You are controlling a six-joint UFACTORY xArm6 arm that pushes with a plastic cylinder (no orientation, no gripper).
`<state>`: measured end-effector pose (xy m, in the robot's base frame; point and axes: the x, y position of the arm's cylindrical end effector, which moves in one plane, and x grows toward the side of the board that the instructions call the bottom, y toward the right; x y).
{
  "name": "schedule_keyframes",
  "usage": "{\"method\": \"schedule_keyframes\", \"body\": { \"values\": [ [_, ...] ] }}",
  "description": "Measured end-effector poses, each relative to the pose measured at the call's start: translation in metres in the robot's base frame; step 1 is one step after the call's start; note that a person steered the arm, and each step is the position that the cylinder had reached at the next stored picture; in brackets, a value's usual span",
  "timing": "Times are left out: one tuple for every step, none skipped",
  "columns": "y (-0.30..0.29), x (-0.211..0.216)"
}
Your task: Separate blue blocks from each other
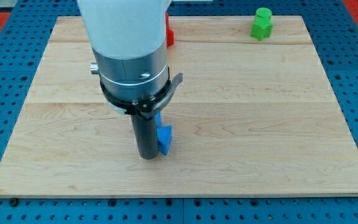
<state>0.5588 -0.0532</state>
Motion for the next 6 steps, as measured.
{"method": "schedule_keyframes", "body": {
  "values": [
    [-0.002, 0.013],
    [0.035, 0.013],
    [0.055, 0.010],
    [0.041, -0.006],
    [0.014, -0.018],
    [-0.010, -0.029]
  ]
}}
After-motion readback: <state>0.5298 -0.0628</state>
